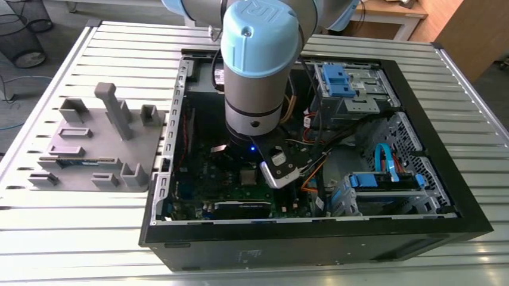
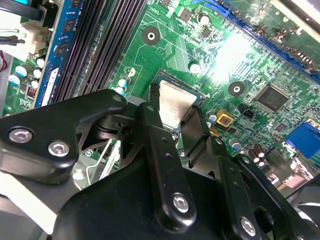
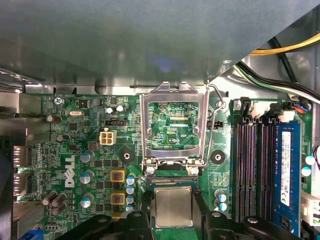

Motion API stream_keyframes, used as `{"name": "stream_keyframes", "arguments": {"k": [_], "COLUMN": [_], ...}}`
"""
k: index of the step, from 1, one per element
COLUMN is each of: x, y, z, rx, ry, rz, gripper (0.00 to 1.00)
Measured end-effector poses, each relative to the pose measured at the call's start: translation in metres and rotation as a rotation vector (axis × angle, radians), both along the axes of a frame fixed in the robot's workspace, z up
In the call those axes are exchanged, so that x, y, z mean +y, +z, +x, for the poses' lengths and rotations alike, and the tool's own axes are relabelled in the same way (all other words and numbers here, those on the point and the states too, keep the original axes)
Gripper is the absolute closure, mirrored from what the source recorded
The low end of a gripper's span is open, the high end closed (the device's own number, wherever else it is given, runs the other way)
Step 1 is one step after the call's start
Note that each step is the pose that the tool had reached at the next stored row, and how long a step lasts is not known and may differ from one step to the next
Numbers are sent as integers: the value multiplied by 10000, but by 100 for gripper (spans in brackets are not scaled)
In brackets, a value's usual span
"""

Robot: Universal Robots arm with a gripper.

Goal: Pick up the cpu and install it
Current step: 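Place the cpu into insertion slot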

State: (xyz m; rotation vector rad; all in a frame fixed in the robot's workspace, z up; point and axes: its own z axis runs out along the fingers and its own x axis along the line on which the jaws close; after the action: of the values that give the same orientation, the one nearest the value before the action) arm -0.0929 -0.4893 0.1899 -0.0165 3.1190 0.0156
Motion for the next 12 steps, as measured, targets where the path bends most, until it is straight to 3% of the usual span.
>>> {"name": "stream_keyframes", "arguments": {"k": [12], "x": [2], "y": [27], "z": [0], "rx": [3], "ry": [-7], "rz": [10], "gripper": [58]}}
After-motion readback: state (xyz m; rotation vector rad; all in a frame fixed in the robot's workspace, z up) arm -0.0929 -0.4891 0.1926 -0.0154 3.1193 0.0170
